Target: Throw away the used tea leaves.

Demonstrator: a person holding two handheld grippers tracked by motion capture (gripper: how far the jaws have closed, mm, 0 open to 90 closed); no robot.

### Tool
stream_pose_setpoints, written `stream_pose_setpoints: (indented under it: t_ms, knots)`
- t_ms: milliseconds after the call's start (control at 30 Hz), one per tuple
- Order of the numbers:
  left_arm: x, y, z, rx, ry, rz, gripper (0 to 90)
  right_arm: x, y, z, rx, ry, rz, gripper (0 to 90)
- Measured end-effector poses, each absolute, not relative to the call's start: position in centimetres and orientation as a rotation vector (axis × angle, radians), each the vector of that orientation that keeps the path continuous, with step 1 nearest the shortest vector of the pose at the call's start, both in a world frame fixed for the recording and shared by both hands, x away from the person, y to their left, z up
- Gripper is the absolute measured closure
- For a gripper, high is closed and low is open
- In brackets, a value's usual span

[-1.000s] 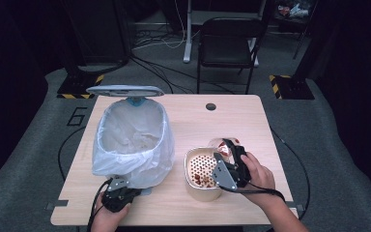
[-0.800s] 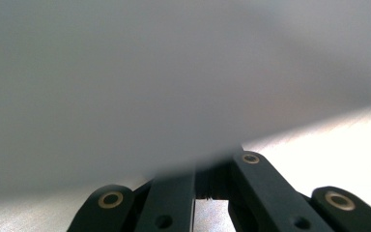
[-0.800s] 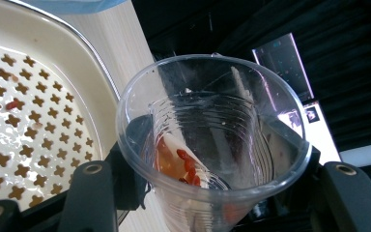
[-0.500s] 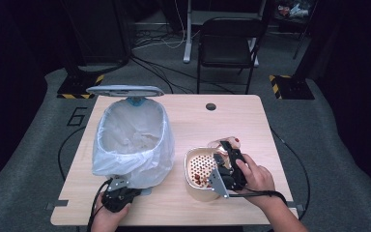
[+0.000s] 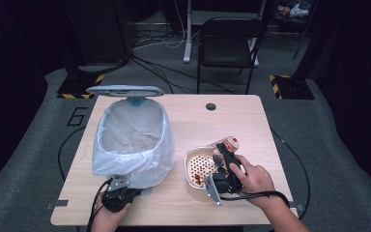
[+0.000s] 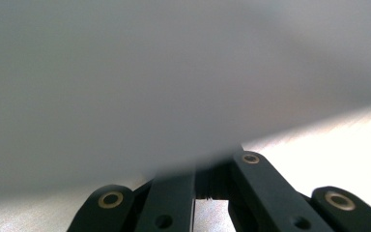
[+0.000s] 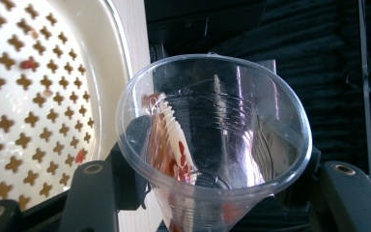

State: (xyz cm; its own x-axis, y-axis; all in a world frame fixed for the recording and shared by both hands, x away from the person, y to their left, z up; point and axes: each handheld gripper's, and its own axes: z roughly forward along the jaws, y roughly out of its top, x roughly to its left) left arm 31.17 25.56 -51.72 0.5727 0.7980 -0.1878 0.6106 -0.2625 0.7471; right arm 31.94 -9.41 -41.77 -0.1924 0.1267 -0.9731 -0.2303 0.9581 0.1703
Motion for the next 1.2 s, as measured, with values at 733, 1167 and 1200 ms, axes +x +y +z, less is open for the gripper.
stream_pose_setpoints:
  t_ms: [733, 1167, 1200]
  knots:
    - [31.17, 25.56, -51.71, 1.980, 1.128, 0.288, 90.0, 31.66, -9.22, -42.43, -0.265, 1.688, 0.209, 40.5]
    - [31.17, 25.55, -51.72, 1.975, 1.130, 0.286, 90.0, 31.57, -9.17, -42.52, -0.362, 1.672, 0.151, 40.7]
    - [31.18, 25.57, -51.71, 1.980, 1.128, 0.287, 90.0, 31.55, -9.17, -42.54, -0.365, 1.672, 0.150, 40.7]
